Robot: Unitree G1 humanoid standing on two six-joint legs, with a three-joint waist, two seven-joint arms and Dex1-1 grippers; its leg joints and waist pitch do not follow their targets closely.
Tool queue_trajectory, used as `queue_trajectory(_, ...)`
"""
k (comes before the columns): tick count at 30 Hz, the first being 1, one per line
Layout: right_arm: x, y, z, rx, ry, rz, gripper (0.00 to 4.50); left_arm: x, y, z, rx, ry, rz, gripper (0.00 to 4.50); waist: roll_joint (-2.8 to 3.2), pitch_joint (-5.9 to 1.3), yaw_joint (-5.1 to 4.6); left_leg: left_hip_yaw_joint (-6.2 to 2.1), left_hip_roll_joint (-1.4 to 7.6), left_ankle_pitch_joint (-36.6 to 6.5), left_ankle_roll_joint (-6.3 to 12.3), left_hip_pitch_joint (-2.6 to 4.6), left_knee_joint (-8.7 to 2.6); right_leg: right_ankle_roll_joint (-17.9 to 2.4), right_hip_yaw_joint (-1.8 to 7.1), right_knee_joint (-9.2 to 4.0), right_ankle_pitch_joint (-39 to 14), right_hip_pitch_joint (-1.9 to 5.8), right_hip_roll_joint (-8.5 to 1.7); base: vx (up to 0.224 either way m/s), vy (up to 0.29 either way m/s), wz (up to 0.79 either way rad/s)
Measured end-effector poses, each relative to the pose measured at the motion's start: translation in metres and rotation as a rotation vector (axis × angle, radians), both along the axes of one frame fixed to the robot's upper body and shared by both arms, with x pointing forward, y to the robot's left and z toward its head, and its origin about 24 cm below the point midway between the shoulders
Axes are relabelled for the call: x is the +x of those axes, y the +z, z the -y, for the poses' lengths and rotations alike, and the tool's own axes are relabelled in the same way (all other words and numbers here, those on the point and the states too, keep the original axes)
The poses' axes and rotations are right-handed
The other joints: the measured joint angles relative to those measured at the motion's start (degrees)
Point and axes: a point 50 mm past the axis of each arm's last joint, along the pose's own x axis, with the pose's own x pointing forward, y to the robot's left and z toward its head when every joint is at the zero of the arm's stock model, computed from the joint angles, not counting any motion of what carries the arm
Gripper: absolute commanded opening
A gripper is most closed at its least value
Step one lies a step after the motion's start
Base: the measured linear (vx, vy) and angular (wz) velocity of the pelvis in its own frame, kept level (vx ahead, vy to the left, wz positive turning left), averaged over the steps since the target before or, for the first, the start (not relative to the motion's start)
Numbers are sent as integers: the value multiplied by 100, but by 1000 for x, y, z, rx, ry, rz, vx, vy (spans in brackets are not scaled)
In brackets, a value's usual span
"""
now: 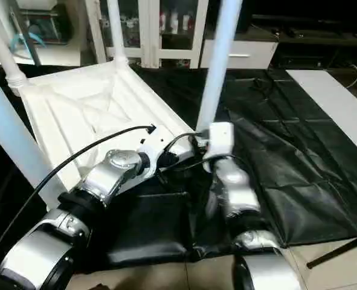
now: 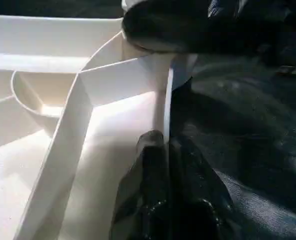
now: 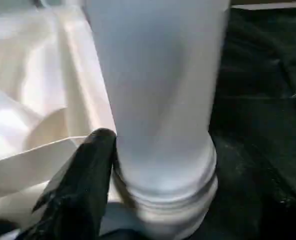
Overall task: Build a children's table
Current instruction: Rotate leg to tighten
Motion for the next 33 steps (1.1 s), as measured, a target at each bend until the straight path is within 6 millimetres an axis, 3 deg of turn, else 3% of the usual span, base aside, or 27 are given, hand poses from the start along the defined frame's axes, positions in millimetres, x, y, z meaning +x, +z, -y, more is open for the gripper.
queue_trajectory(2, -9, -1, -10, 49, 103, 17, 352, 5, 2, -15, 9, 51, 19, 0, -24, 15, -156, -8, 15, 0, 0, -20, 1, -5, -12, 4, 9, -16, 15, 0, 0, 0)
queue_trajectory(3, -11, -1, -12, 52, 129, 18, 363, 5, 2, -19, 10, 55, 22, 0, -25, 15, -169, -11, 17, 0, -1, -24, 0, -7, -15, 5, 10, -21, 16, 0, 0, 0)
queue_trajectory(5, -17, 3, -6, 38, 196, 38, 378, 1, 3, -28, 1, 24, 28, 0, -17, 18, -144, -11, 18, 2, 0, -22, -1, -7, -16, 8, 10, -45, 15, 0, 0, 0)
queue_trajectory(10, -22, 37, 31, -89, 350, 151, 430, -15, 3, -47, -24, -144, -23, 0, -19, 18, -46, -2, 17, 9, 12, -13, 0, -7, -10, 3, 9, -34, 9, 0, 0, 0)
queue_trajectory(12, -28, 37, 37, -113, 409, 140, 446, -19, 3, -52, -25, -188, -43, 0, -21, 19, 5, -2, 18, -2, -7, -7, 2, -8, -8, 5, 9, -28, 9, 0, 0, 0)
queue_trajectory(15, -56, 33, 57, -261, 672, 65, 446, -29, 4, -62, -21, -299, -86, 0, -37, 30, 96, 3, 22, -2, -7, -15, 4, -2, -2, 1, 6, -21, -4, 0, 0, 0)
queue_trajectory(17, -68, 35, 75, -312, 780, -6, 446, -36, 7, -73, -10, -387, -132, 0, -73, 49, 103, 5, 21, -2, -7, -18, 8, -1, 2, 0, 5, -22, -4, 0, 0, 0)
queue_trajectory(19, -76, 37, 81, -317, 863, -46, 446, -44, 9, -83, -6, -466, -187, 0, -97, 47, 75, 5, 22, -4, -7, -15, 8, -1, 2, -1, 5, -21, -2, 0, 0, 0)
queue_trajectory(25, -83, 29, 62, -325, 1026, -77, 446, -56, 6, -65, -18, -585, -244, 0, -99, 48, 135, 4, 24, -2, -6, -19, 33, -5, 1, 11, 8, -14, -4, 0, 0, 0)
queue_trajectory(33, -73, 27, 45, -372, 1078, -32, 446, -58, 5, -62, -10, -609, -258, 0, -107, 46, 92, 0, 23, -3, -6, -11, 52, -13, 8, 7, 13, 12, -4, 0, 0, 0)
